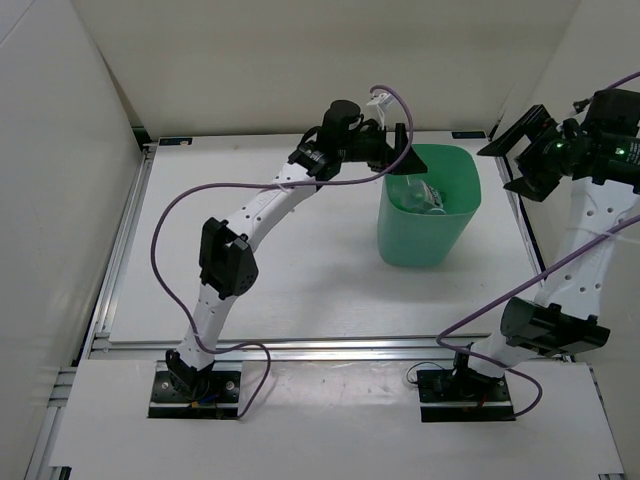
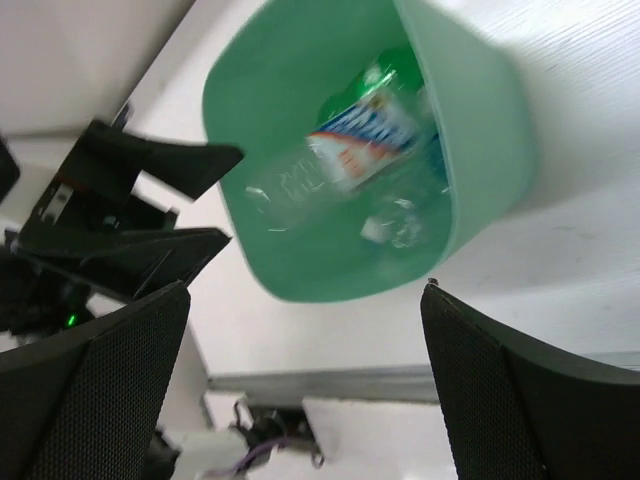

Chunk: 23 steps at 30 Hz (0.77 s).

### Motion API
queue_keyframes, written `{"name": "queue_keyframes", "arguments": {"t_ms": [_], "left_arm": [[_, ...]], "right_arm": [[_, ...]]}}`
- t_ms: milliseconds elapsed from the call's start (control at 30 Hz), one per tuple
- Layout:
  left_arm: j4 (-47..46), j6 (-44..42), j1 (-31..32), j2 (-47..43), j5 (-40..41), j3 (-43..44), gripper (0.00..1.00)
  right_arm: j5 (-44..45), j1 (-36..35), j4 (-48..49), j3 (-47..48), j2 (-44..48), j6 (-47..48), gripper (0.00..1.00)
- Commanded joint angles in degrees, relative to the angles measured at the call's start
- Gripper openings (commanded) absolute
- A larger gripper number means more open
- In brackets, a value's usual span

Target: Put the plastic bottles in the bin

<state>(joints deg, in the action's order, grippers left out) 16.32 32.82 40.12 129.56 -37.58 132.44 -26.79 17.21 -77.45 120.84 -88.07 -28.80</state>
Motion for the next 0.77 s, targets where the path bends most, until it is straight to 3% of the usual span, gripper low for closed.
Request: {"name": "queue_keyframes", "arguments": {"t_ms": [0,167,300,433,467,533,567,667,733], "left_arm": [[-1.4,-2.5,-2.0,-9.3,2.3,-1.9,1.0],[-1.4,-4.2,-5.7,-17.8,10.5,-11.0,1.0],[-0.9,-14.6,-6.8,-28.5,23.0,-18.5,1.0],[-0.8,-23.3,-6.0,-41.6,49.7,-32.5,1.0],[-0.8,-25.1,-5.1,-44.1,63.2,-35.7,1.0],[-0.3,-27.4,-5.1,-51.2,77.0,-46.1,1.0],[-0.3,-26.8,-5.1,-53.8,88.5,-49.6,1.0],[0.3,-21.5,-7.0,-65.1,104.1,-63.8,1.0],[0.3,-20.7,-7.0,-73.3,107.9,-72.5,1.0]], "right_arm": [[11.2,0.2,-6.2,5.5,1.0,-1.6,1.0],[11.5,0.2,-6.2,7.1,1.0,-2.7,1.0],[11.5,0.2,-6.2,6.6,1.0,-2.7,1.0],[11.5,0.2,-6.2,6.6,1.0,-2.7,1.0],[11.5,0.2,-6.2,7.2,1.0,-1.9,1.0],[12.0,0.2,-6.2,7.2,1.5,-1.4,1.0],[11.2,0.2,-6.2,7.2,1.5,-0.5,1.0],[8.1,0.2,-6.2,6.7,1.5,0.2,1.0],[8.1,0.2,-6.2,6.7,1.5,0.2,1.0]]}}
